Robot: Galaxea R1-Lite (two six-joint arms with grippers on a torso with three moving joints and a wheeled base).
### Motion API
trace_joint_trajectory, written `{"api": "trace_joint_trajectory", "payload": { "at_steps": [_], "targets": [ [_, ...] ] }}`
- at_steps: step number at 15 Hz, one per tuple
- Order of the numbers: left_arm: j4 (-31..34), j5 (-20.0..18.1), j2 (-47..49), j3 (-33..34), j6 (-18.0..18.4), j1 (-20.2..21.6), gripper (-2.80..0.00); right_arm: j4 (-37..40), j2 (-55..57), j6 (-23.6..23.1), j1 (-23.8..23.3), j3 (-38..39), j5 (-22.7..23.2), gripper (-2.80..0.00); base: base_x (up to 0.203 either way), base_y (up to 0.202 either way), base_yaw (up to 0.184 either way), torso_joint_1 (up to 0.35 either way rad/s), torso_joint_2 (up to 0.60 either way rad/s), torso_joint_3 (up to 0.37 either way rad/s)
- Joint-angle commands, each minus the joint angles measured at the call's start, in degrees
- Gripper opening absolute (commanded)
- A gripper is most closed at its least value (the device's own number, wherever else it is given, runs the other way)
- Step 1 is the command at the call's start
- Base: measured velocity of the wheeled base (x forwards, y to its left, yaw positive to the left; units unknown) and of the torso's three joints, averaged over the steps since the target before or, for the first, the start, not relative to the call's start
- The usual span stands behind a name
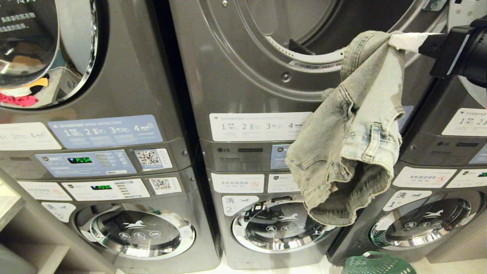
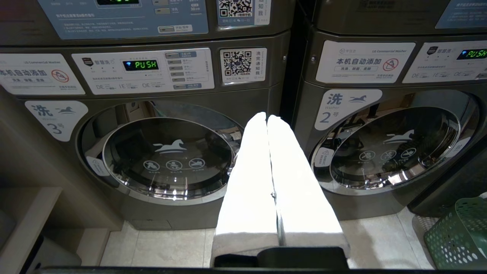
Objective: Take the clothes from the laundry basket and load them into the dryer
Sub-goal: Put the clothes in the dryer
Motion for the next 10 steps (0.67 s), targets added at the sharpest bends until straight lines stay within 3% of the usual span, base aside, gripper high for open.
{"api": "trace_joint_trajectory", "payload": {
  "at_steps": [1, 4, 7, 10],
  "targets": [
    [-0.01, 0.02, -0.02, 0.00, 0.00, 0.01, -2.80, 3.27, -1.81, -0.05, -0.01, -1.82, 0.19, -2.80, 0.000, 0.000, 0.000, 0.000, 0.00, 0.000],
    [-0.01, 0.02, -0.02, 0.00, 0.00, 0.01, -2.80, 8.80, -3.61, -0.18, 0.14, -3.43, 1.89, -2.80, 0.000, 0.000, 0.000, 0.000, 0.00, 0.000],
    [-0.01, 0.02, -0.02, 0.00, 0.00, 0.01, -2.80, 9.08, -3.53, -0.17, 0.23, -4.50, 1.92, -2.80, 0.000, 0.000, 0.000, 0.000, 0.00, 0.000],
    [-0.01, 0.02, -0.02, 0.00, 0.00, 0.01, -2.80, 9.08, -3.27, -0.19, 0.14, -4.76, 2.83, -2.80, 0.000, 0.000, 0.000, 0.128, 0.04, 0.163]
  ]
}}
